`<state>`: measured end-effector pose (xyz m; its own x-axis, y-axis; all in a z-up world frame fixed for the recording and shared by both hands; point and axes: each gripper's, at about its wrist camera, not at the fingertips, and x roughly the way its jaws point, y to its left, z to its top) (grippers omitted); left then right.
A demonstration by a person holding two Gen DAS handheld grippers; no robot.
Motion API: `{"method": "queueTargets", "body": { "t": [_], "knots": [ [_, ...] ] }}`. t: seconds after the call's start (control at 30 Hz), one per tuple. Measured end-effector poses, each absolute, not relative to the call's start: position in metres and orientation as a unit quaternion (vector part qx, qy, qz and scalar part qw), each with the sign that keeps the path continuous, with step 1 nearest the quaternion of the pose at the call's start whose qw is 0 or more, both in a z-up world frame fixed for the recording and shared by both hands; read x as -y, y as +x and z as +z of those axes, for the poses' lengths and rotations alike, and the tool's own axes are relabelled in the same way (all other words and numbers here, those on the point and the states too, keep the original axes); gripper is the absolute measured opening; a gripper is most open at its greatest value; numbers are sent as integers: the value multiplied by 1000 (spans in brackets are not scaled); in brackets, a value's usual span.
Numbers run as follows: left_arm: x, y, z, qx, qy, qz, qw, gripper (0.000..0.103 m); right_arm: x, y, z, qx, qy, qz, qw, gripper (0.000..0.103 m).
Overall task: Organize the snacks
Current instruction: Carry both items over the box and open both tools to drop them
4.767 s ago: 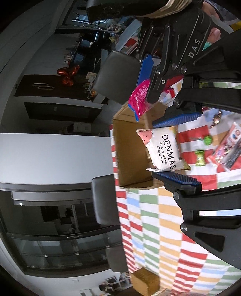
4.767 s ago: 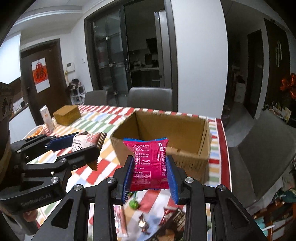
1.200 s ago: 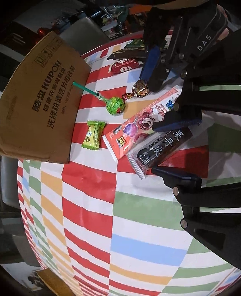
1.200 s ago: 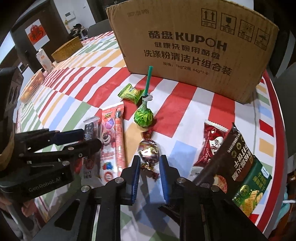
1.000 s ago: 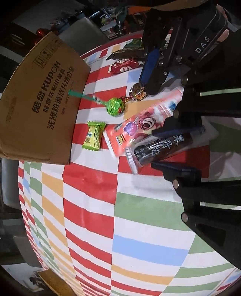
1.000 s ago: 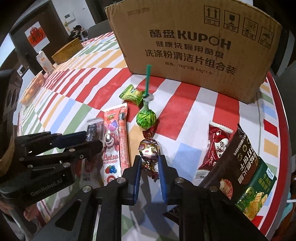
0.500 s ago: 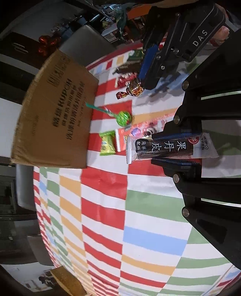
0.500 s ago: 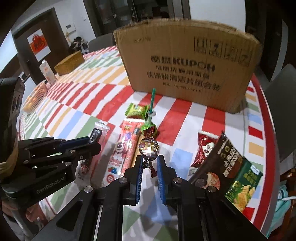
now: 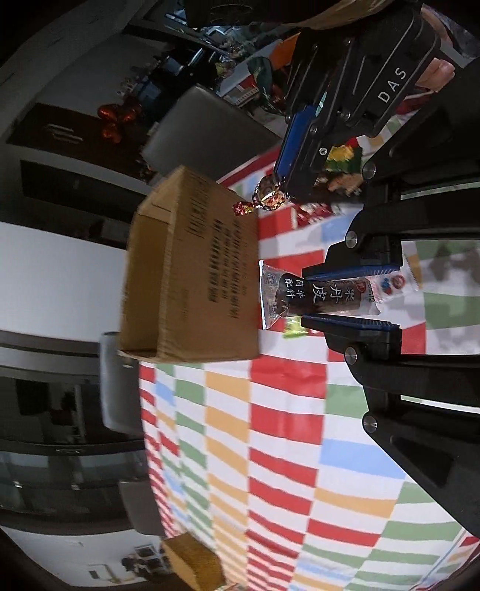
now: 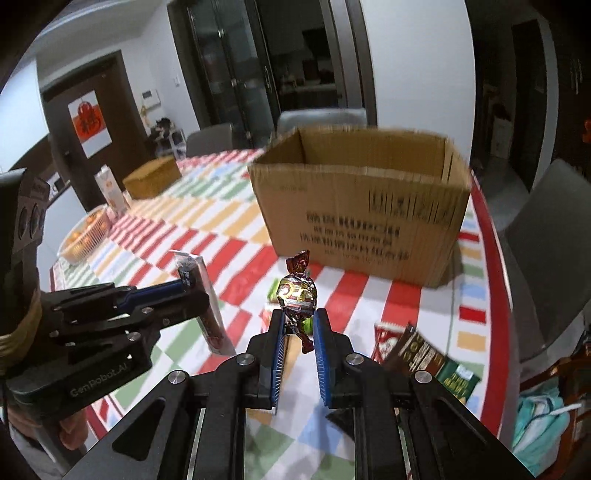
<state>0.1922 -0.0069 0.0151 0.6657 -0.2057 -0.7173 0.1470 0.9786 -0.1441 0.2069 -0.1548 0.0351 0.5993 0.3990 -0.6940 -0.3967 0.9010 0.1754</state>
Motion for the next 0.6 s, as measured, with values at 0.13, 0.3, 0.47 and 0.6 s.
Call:
{"method": "queueTargets", "body": {
  "t": [0.13,0.3,0.47,0.6],
  "knots": [
    [11,197,33,-379,-31,-103,919,19,157,208,53,-367,1,223,903,17],
    [14,208,57,-350,-18,-106,931,19,162,216,74,-344,4,217,914,17],
    [16,223,77,-330,-13,-108,938,19,168,228,92,-321,7,208,924,17],
    [18,236,90,-320,-5,-111,941,19,172,239,105,-308,13,203,929,17]
  ]
}}
